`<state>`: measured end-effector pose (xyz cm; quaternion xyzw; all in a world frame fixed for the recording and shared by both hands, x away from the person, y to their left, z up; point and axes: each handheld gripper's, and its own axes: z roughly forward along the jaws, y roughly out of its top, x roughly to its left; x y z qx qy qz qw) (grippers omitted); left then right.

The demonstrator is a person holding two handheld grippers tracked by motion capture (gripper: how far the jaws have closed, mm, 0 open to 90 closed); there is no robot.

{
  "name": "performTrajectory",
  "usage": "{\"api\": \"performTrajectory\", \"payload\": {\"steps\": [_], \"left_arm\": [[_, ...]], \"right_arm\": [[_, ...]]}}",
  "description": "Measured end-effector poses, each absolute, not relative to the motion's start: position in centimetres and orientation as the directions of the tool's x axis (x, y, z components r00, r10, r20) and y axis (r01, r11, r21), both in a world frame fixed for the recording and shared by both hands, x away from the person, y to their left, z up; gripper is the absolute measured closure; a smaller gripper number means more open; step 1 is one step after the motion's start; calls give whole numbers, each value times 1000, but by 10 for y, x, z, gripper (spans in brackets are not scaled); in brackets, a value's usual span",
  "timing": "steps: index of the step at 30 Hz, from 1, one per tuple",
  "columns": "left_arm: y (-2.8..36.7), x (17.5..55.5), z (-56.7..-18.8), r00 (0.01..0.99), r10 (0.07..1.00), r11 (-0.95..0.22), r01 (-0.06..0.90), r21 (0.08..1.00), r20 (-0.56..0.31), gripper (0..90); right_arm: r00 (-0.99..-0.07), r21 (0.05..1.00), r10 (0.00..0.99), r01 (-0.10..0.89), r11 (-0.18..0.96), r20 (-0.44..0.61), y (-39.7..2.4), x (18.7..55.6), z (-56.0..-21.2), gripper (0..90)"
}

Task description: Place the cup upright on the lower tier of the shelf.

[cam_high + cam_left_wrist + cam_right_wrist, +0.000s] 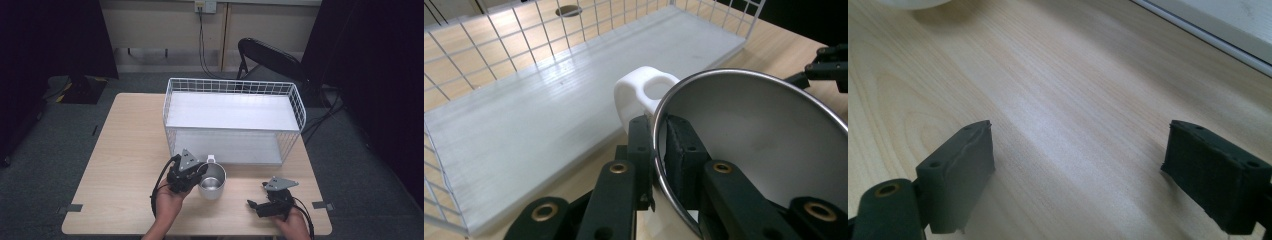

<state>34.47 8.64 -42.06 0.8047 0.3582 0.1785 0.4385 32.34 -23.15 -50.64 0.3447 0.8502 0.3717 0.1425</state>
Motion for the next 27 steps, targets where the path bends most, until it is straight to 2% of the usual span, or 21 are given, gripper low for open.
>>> {"api": "performTrajectory", "payload": {"steps": [3, 10, 27], "left_arm": [[83, 348, -419, 672, 741, -360, 418, 834, -17, 818], [77, 356, -422, 662, 747, -323, 439, 839, -59, 818], [71, 371, -423, 622, 783, -317, 431, 845, -23, 818]], "right_arm": [[-722, 730, 692, 480, 486, 14, -231, 323, -506, 116], [-722, 730, 692, 480, 486, 14, -231, 323, -506, 116], [-722, 731, 691, 479, 486, 14, -231, 324, -506, 116]]}}
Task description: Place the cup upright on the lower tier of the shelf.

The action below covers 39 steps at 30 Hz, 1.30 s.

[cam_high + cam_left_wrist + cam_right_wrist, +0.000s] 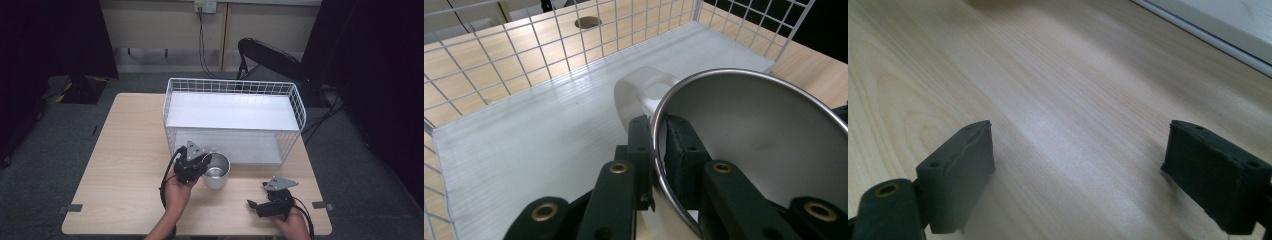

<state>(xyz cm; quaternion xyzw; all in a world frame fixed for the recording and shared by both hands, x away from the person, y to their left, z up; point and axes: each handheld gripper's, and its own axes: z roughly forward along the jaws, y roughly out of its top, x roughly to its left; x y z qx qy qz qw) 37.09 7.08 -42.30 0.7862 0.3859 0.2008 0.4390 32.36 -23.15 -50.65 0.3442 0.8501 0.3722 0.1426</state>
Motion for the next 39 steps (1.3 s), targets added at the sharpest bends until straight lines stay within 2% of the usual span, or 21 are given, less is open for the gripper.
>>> {"api": "performTrajectory", "payload": {"steps": [39], "left_arm": [[64, 399, -424, 544, 839, -292, 438, 850, 8, 817]], "right_arm": [[-724, 731, 690, 478, 487, 14, -232, 324, -507, 116]]}}
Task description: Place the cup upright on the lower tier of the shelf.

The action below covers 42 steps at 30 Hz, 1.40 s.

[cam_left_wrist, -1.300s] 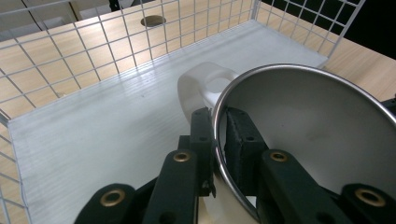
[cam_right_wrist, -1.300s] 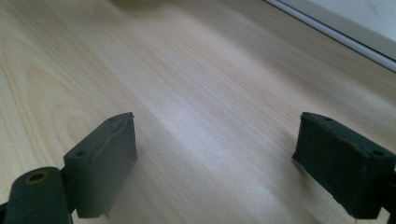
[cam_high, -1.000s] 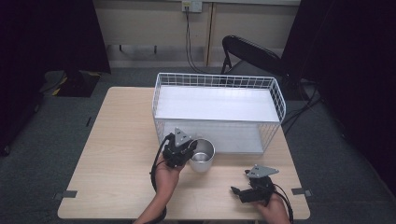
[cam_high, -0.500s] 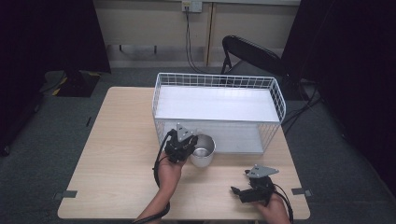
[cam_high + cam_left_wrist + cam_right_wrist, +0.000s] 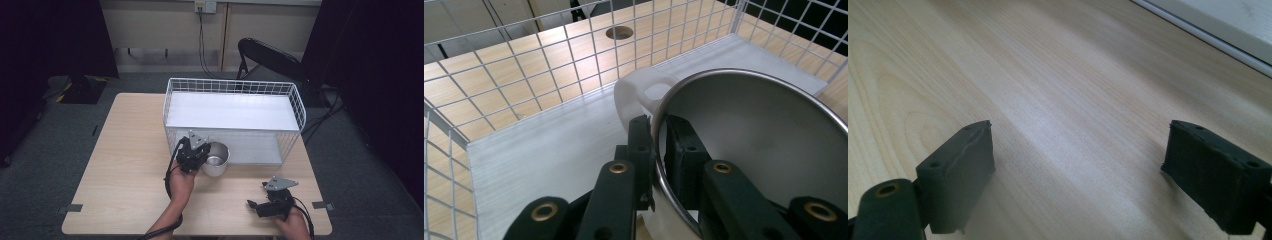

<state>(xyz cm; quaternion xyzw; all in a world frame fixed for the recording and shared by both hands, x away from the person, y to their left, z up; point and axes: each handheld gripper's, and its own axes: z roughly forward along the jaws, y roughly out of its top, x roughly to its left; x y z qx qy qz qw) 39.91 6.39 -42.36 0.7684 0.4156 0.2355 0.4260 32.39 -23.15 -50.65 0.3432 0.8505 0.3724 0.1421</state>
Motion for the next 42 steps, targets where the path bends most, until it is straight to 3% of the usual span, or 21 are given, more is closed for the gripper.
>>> {"api": "performTrajectory", "payload": {"steps": [42], "left_arm": [[69, 415, -425, 482, 876, -264, 445, 856, 20, 813]], "right_arm": [[-724, 731, 690, 477, 487, 13, -232, 324, -507, 116]]}}
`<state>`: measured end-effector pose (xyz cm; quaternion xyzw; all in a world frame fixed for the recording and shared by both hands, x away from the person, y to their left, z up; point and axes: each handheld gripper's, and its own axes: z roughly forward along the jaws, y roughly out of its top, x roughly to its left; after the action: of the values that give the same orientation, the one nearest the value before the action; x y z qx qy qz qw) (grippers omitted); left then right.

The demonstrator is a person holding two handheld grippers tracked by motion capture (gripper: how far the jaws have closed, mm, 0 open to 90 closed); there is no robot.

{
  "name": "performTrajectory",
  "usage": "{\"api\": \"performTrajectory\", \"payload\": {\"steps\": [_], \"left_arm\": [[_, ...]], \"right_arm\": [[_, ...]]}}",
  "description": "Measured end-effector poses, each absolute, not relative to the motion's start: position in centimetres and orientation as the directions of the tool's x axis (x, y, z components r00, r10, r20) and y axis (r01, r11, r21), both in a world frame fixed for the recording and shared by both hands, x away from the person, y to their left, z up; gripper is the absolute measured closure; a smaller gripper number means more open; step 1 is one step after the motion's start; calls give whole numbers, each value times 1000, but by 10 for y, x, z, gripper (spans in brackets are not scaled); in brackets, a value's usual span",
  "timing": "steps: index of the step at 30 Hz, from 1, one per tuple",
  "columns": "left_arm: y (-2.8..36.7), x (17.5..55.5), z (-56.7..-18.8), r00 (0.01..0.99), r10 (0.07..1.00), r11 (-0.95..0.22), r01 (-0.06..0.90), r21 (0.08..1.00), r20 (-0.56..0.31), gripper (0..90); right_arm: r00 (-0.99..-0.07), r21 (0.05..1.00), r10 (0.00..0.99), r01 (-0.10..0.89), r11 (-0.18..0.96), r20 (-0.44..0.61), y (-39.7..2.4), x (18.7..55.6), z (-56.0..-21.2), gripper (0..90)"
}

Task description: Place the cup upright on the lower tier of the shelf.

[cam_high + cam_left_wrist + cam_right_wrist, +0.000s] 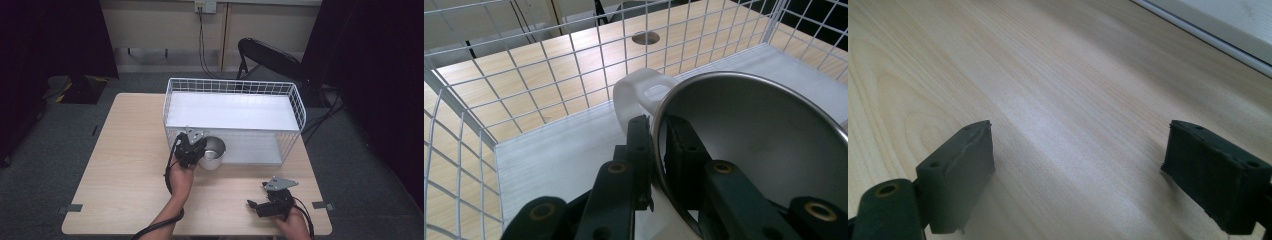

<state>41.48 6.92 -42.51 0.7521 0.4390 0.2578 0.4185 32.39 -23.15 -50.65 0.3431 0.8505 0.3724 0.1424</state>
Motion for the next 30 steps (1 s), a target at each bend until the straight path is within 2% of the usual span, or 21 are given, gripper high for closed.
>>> {"api": "performTrajectory", "payload": {"steps": [21, 30], "left_arm": [[73, 418, -426, 459, 888, -250, 447, 859, 20, 807], [71, 414, -426, 469, 883, -233, 440, 867, 0, 629]], "right_arm": [[-723, 731, 690, 478, 487, 13, -231, 324, -507, 116], [-723, 731, 690, 478, 487, 13, -232, 324, -507, 116]]}}
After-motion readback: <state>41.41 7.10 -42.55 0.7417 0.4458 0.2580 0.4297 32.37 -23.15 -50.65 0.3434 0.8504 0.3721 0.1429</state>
